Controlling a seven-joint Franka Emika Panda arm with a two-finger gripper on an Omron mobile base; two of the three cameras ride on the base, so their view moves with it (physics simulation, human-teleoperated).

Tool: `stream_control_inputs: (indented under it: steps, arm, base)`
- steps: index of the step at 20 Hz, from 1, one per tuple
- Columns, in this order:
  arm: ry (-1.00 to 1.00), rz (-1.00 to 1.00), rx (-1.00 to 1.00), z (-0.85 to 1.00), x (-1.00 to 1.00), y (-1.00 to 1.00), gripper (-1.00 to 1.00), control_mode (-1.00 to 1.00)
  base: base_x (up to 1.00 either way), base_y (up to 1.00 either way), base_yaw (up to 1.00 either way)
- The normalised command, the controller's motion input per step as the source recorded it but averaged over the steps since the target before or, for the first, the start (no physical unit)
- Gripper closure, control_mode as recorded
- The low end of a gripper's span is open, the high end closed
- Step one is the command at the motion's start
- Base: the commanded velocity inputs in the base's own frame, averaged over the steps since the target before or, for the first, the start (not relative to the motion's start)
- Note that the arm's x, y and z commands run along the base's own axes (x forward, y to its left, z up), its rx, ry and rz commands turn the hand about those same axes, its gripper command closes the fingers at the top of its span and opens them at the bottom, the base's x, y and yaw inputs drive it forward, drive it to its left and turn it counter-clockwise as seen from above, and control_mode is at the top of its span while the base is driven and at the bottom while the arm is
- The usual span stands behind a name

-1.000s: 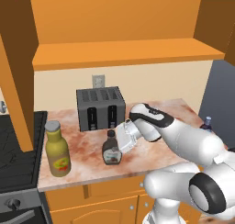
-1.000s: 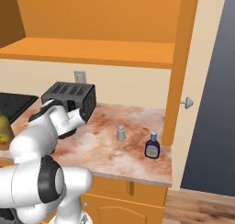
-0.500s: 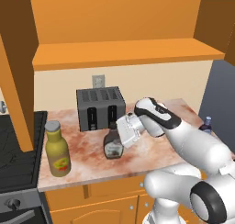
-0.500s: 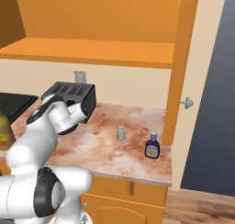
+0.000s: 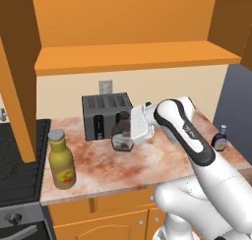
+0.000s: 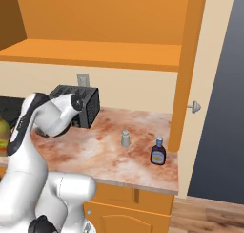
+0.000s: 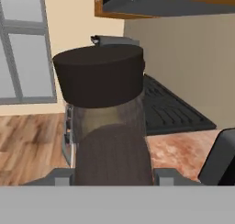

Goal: There are various items on the counter. Only move the condiments/shakers into the cabinet.

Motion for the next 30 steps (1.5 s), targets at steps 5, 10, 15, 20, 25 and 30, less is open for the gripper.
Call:
stream_control_inputs:
  steps: [5,10,15,20,25,30]
  arm:
    - [-0.03,-0.27,0.09,1.0,-0.07,-0.04,1.0,-1.0]
    - [0.0,-0.26,0.1,1.0,-0.04,-0.12,1.0,-1.0]
    - [0.0,-0.2,0.09,1.0,0.0,-0.01,1.0,-1.0]
    - [0.01,-0.16,0.03,1.0,0.0,0.0,1.0,-1.0]
    - [0.05,-0.18,0.04,1.0,0.0,-0.21,1.0,-1.0]
    - [-0.05,-0.28,-0.01,0.79,0.0,-0.38,1.0,-1.0]
  base:
    - [0.0,0.0,0.0]
    - [0.0,0.0,0.0]
    - [0.0,0.0,0.0]
    - [0.0,0.0,0.0]
    - [0.0,0.0,0.0]
    - [0.0,0.0,0.0]
